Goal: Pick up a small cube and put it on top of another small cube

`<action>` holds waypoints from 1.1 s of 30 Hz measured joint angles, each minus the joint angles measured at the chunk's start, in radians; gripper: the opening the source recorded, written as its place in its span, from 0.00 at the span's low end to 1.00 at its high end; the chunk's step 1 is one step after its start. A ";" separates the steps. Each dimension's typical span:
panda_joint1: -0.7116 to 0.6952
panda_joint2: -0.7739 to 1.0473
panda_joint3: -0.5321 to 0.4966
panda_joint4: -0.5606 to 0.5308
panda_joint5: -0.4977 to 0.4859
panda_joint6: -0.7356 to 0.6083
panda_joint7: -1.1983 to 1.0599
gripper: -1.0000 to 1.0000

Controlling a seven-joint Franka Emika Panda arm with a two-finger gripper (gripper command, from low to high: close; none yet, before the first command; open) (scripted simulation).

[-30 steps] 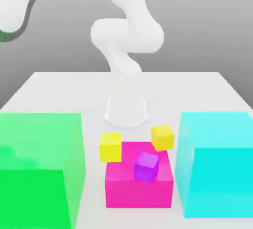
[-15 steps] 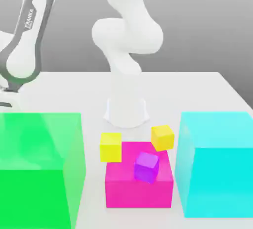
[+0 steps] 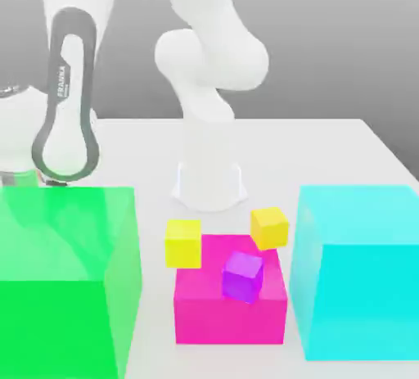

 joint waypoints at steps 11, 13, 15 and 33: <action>0.081 -0.101 -0.115 -0.027 -0.153 -0.070 0.125 0.00; 0.111 -0.149 -0.164 -0.040 -0.237 -0.101 0.187 0.00; 0.128 -0.198 -0.202 -0.054 -0.328 -0.132 0.251 0.00; 0.114 -0.092 -0.239 0.064 -0.575 -0.511 0.013 0.00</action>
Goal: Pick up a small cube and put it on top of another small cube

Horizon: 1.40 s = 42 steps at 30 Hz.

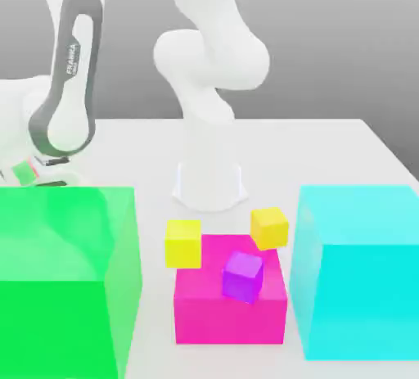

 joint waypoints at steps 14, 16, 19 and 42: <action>0.068 0.084 -0.043 0.117 -0.283 -0.309 -0.105 0.00; 0.080 0.091 -0.050 0.135 -0.324 -0.358 -0.118 0.00; 0.099 0.098 -0.061 0.162 -0.385 -0.434 -0.139 0.00; 0.356 -0.006 -0.007 0.339 -0.738 -0.922 -0.108 0.00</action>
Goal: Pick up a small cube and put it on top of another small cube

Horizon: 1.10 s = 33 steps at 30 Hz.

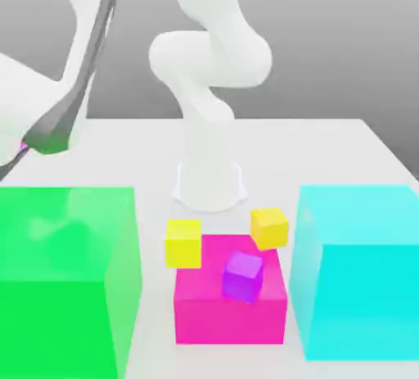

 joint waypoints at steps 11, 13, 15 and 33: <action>0.276 -0.032 0.267 0.132 0.009 0.087 0.187 0.00; 0.318 -0.039 0.304 0.148 0.023 0.119 0.220 0.00; 0.341 -0.050 0.329 0.150 0.053 0.157 0.269 0.00; 0.382 -0.248 0.363 -0.035 0.509 0.471 1.004 0.00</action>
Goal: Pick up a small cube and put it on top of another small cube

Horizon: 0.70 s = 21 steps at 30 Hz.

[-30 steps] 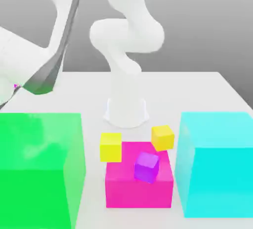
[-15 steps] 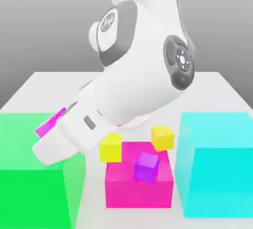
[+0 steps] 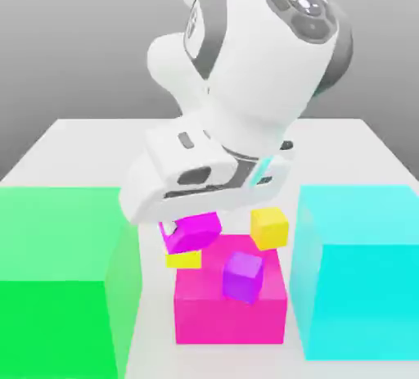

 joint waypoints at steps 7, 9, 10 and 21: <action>0.009 -0.084 0.020 -0.071 0.117 0.102 0.338 0.00; 0.004 -0.105 0.026 -0.094 0.144 0.132 0.440 0.00; 0.001 -0.115 0.029 -0.106 0.156 0.146 0.493 0.00; -0.092 -0.198 0.054 -0.260 0.250 0.318 1.102 0.00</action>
